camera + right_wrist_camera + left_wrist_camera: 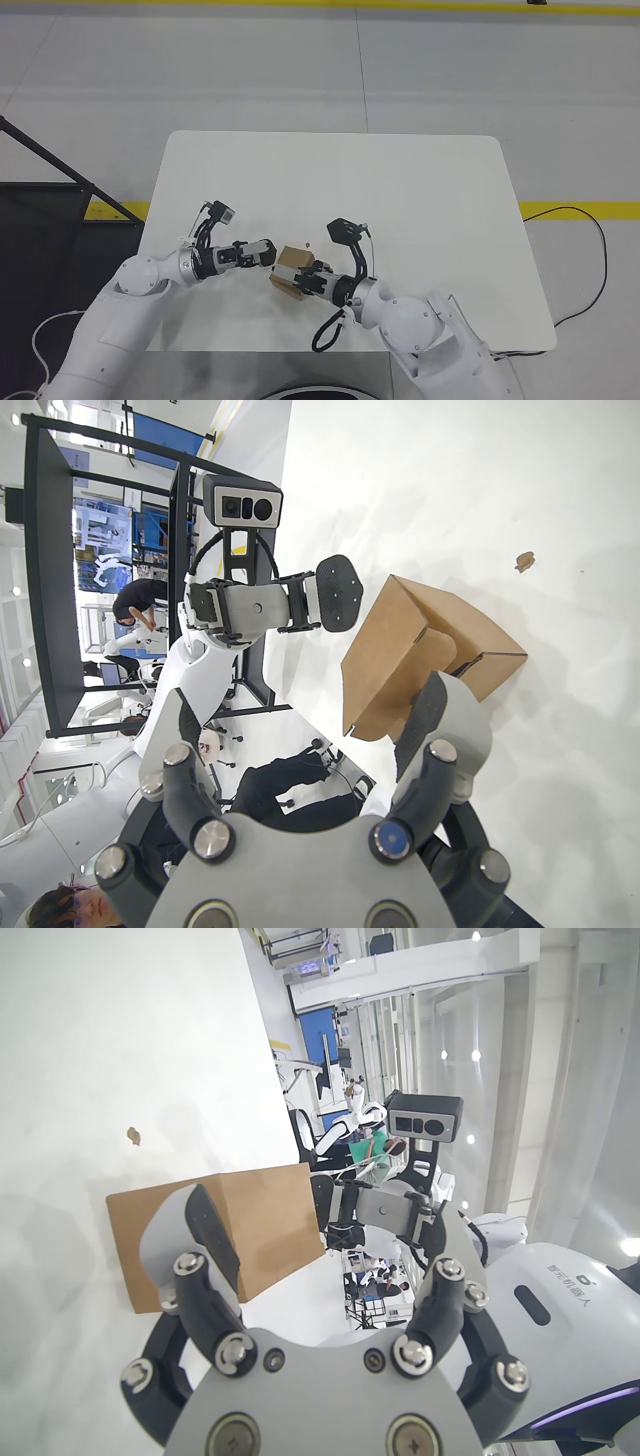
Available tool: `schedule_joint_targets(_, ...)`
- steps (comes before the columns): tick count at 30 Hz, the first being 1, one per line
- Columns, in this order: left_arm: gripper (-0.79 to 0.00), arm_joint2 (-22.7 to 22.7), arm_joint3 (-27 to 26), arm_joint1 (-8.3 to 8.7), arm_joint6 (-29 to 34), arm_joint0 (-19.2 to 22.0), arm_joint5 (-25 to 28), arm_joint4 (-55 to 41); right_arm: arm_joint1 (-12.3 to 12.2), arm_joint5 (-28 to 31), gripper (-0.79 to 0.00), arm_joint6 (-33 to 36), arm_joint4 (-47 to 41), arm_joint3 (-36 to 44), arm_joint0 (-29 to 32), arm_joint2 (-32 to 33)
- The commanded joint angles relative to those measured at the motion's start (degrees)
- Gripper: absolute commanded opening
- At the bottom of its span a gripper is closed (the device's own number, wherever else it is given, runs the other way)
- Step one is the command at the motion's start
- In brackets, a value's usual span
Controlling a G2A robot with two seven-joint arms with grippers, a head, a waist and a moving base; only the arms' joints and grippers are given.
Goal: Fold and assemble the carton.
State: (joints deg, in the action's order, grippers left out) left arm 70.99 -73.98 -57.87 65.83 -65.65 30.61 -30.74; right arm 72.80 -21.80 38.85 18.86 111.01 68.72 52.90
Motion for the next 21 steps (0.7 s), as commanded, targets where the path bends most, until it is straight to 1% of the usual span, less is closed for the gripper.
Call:
schedule_joint_targets(1, 0.0, -0.51, -0.12, -0.14, -0.29, 0.26, -0.1, 0.28, 0.04, -0.23, 0.0, 0.2, 0.0, -0.17, -0.2, -0.08)
schedule_joint_targets(7, 0.0, -1.23, 0.11, -0.38, -0.37, 0.77, 0.08, 0.35, 0.09, -0.97, -0.006, 0.72, 0.68, -0.37, -0.58, -0.39)
schedule_joint_targets(8, 0.0, -1.3, 0.23, -0.41, -0.35, 0.8, 0.07, 0.24, 0.09, -1.12, -0.132, 0.68, 0.87, -0.41, -0.57, -0.46)
schedule_joint_targets(9, 0.0, -1.33, 0.35, -0.43, -0.34, 0.86, 0.09, 0.15, 0.11, -1.27, -0.175, 0.64, 0.95, -0.38, -0.56, -0.51)
schedule_joint_targets(11, 0.0, -1.38, 0.55, -0.47, -0.29, 0.96, 0.18, 0.06, 0.12, -1.63, -0.289, 0.49, 1.39, -0.32, -0.56, -0.59)
schedule_joint_targets(12, 0.0, -1.39, 0.58, -0.49, -0.29, 0.99, 0.3, -0.01, 0.12, -1.84, -0.394, 0.4, 1.66, -0.26, -0.55, -0.65)
schedule_joint_targets(16, 0.0, -1.39, 0.77, -0.54, -0.15, 1.09, 0.59, -0.11, 0.18, -2.42, -0.443, 0.27, 2.05, -0.22, -0.61, -0.81)
schedule_joint_targets(21, 0.0, -1.27, 0.83, -0.57, -0.12, 1.12, 0.71, -0.21, 0.25, -3.28, -0.456, 0.18, 2.56, -0.19, -0.66, -0.93)
